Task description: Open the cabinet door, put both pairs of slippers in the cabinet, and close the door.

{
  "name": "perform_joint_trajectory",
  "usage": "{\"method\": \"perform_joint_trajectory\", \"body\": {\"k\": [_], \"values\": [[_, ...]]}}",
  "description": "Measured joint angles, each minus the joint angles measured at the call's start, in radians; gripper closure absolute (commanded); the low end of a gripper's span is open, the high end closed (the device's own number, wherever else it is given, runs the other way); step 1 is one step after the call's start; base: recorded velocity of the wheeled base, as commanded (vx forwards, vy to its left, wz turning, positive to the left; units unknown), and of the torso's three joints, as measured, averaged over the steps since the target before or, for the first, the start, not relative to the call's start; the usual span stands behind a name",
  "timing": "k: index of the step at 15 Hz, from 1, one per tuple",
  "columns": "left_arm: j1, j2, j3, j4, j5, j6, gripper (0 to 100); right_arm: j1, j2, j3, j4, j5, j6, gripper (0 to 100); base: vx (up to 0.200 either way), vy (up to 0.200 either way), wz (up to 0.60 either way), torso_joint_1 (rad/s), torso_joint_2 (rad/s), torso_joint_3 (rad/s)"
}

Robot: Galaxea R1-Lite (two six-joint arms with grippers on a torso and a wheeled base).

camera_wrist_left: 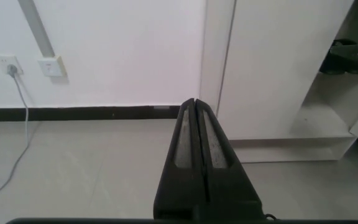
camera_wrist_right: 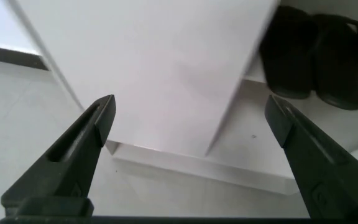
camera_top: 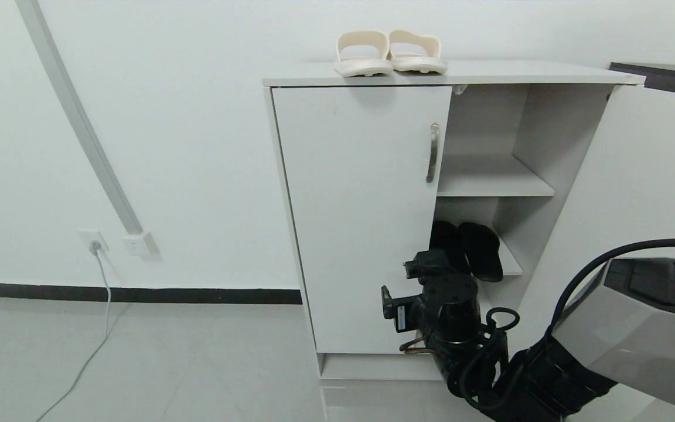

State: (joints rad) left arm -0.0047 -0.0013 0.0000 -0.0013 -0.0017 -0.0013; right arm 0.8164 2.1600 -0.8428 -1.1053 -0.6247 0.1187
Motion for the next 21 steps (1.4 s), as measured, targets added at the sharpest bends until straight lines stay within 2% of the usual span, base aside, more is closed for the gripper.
{"method": "perform_joint_trajectory", "body": {"k": [21], "values": [[0.000,0.000,0.000,0.001,0.000,-0.001,100,-0.003,0.014,0.022,-0.032,0.003,-0.035,0,0.000,0.000,0.00,0.000,-0.01,-0.009]]}}
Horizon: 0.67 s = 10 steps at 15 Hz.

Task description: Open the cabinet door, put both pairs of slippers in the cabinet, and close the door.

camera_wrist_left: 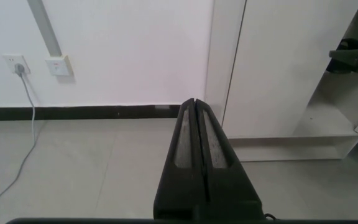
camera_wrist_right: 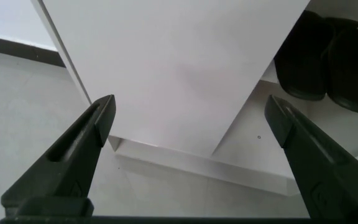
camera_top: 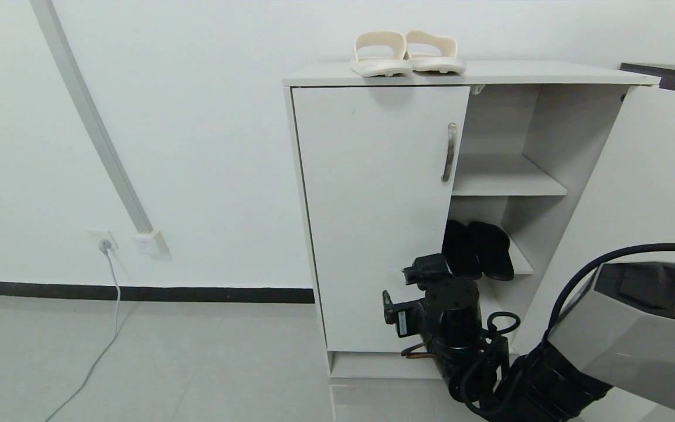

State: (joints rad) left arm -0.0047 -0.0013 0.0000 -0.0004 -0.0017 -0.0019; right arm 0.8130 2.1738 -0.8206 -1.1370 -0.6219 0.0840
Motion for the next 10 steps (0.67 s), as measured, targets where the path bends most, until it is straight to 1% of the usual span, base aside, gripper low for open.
{"method": "perform_joint_trajectory", "body": {"k": [3,6,10], "values": [[0.000,0.000,0.000,0.001,0.000,0.000,100,0.001,0.000,0.002,0.000,0.001,0.000,0,0.000,0.000,0.00,0.015,-0.19,-0.341],[0.001,0.000,0.000,-0.001,0.000,0.001,100,0.003,0.002,0.001,-0.004,0.001,0.000,0,0.000,0.000,0.00,0.043,-0.55,-0.364],[0.000,0.000,0.000,-0.001,0.000,0.001,100,0.000,0.003,0.002,-0.001,0.000,-0.001,0,0.000,0.000,0.00,0.110,-0.47,-0.347]]}}
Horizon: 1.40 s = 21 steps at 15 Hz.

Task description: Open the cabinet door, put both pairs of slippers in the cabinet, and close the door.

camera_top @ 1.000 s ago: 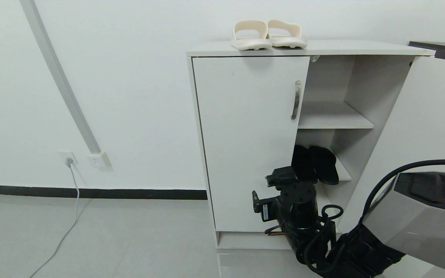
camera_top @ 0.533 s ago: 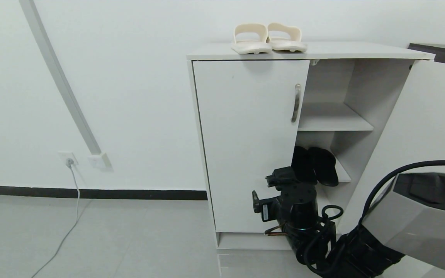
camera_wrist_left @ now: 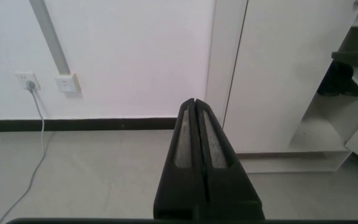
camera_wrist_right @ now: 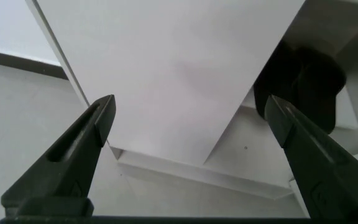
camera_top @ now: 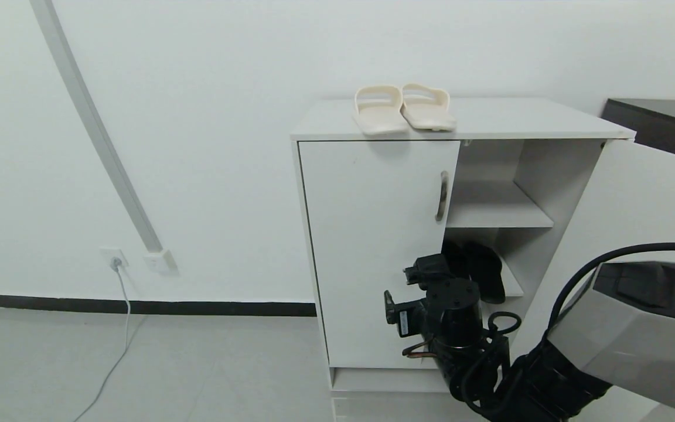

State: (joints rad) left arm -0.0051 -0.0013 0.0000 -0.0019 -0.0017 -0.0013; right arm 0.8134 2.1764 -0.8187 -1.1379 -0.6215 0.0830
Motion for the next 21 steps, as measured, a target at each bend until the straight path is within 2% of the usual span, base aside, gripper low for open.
{"method": "perform_joint_trajectory", "body": {"k": [11,21], "values": [[0.000,0.000,0.000,0.001,0.000,0.000,100,0.006,0.001,0.011,-0.011,0.002,0.001,0,0.000,0.000,0.00,0.166,-0.49,-0.323],[0.000,0.000,0.000,0.001,0.000,0.000,100,0.007,0.001,0.039,-0.040,0.000,0.000,0,0.000,0.000,0.00,0.236,-0.55,-0.322]]}}
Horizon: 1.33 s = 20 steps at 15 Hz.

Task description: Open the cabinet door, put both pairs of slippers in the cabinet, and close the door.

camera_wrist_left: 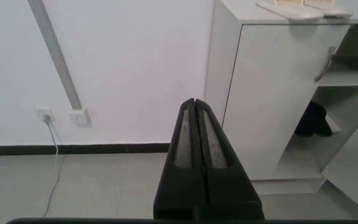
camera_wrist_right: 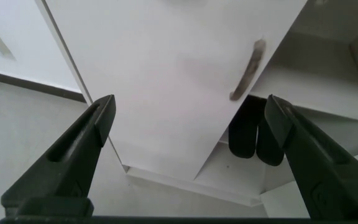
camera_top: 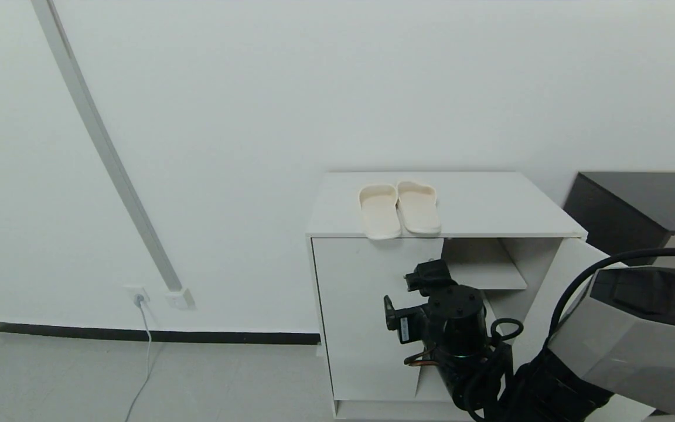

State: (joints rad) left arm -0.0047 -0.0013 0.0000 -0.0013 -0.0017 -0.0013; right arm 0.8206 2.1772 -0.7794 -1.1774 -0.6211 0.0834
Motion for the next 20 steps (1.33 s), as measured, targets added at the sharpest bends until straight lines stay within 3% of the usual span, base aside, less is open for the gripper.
{"method": "perform_joint_trajectory", "body": {"k": [6,9,14,16,20], "values": [[0.000,0.000,0.000,0.000,0.000,0.000,100,0.001,0.000,0.011,-0.028,0.002,-0.009,0,0.000,0.000,0.00,0.208,-0.46,-0.252],[0.000,0.000,0.000,0.000,0.000,0.000,100,0.004,0.007,0.037,-0.108,0.033,-0.063,0,0.000,0.000,0.00,0.015,-0.03,-0.014],[0.000,0.000,0.000,0.000,0.000,0.000,100,0.003,0.008,0.039,-0.106,0.038,-0.079,0,0.000,0.000,0.00,0.000,0.00,0.000],[0.000,0.000,0.000,0.000,0.000,0.000,100,0.003,-0.018,0.013,-0.003,0.038,-0.067,0,0.000,0.000,0.00,0.000,0.00,0.000],[0.000,0.000,0.000,0.000,0.000,0.001,100,0.002,-0.099,-0.126,0.333,0.038,0.053,0,0.000,0.000,0.00,0.000,0.00,0.000]]}}
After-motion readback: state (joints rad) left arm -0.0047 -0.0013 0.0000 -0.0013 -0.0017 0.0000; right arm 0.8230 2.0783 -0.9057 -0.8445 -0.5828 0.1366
